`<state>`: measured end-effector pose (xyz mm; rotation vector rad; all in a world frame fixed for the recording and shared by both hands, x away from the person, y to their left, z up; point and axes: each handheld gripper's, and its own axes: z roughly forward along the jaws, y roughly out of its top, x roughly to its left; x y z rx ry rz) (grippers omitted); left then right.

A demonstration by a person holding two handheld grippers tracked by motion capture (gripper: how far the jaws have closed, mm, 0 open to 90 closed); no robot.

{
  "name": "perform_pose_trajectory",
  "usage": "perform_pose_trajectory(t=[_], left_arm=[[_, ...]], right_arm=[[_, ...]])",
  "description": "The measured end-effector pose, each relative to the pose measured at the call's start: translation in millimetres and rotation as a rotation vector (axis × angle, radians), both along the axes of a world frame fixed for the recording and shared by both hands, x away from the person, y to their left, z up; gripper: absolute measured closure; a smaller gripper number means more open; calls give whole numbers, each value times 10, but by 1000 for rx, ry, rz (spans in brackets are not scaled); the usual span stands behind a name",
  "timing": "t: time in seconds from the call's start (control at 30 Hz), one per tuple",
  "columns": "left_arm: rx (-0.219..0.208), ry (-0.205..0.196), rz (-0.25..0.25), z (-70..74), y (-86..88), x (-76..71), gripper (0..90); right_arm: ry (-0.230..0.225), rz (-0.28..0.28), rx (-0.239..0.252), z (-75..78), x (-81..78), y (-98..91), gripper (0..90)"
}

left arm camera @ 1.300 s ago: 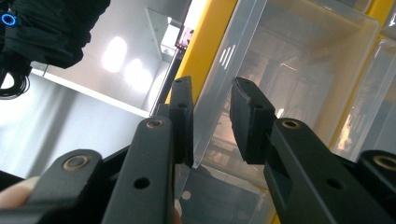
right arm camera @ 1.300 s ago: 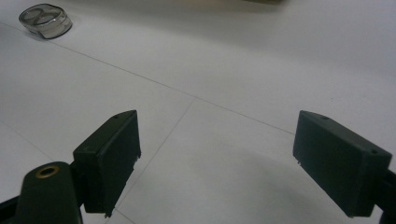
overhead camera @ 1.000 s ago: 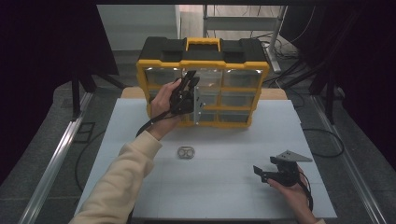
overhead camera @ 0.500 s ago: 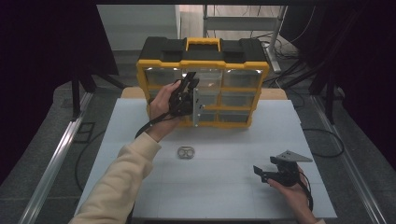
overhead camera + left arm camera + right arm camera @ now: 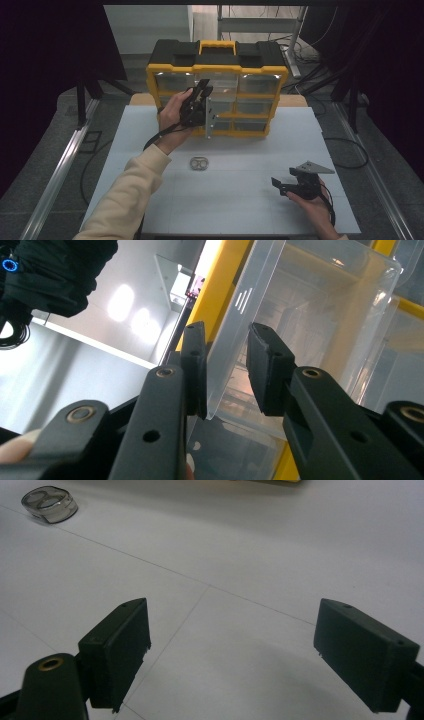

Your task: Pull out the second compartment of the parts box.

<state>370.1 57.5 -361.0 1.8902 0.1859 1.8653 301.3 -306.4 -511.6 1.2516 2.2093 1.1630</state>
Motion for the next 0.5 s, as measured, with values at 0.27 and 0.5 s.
perform_pose_trajectory(t=[0.27, 0.5], left_arm=[[-1, -3, -2, -4, 2, -24, 698], [1, -3, -6, -3, 5, -44, 698]], right_arm=[[-2, -3, 0, 2, -2, 2, 152], [0, 1, 0, 3, -2, 0, 152]])
